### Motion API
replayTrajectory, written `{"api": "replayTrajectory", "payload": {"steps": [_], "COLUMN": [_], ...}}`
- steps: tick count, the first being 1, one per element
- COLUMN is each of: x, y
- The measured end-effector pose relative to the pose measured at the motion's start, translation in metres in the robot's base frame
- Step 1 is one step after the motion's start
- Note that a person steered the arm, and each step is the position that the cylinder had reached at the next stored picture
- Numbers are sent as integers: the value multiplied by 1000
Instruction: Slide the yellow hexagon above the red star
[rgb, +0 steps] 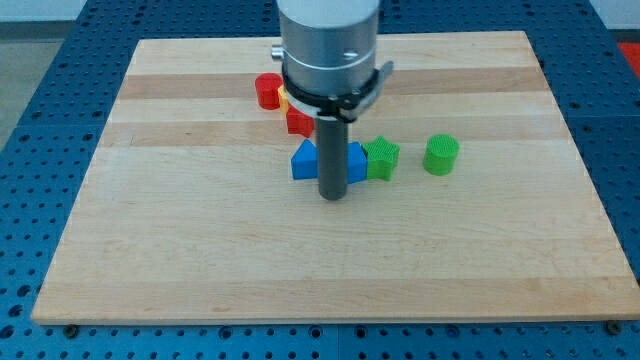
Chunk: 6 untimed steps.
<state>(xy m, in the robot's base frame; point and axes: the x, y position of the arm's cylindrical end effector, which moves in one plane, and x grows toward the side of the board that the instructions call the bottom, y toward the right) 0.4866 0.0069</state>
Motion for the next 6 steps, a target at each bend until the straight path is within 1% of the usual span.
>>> {"api": "replayTrajectory", "payload": {"steps": [2,3,4,5,6], "x": [-3,-20,-35,-42,-49], "y": [107,142,159,154,130]}}
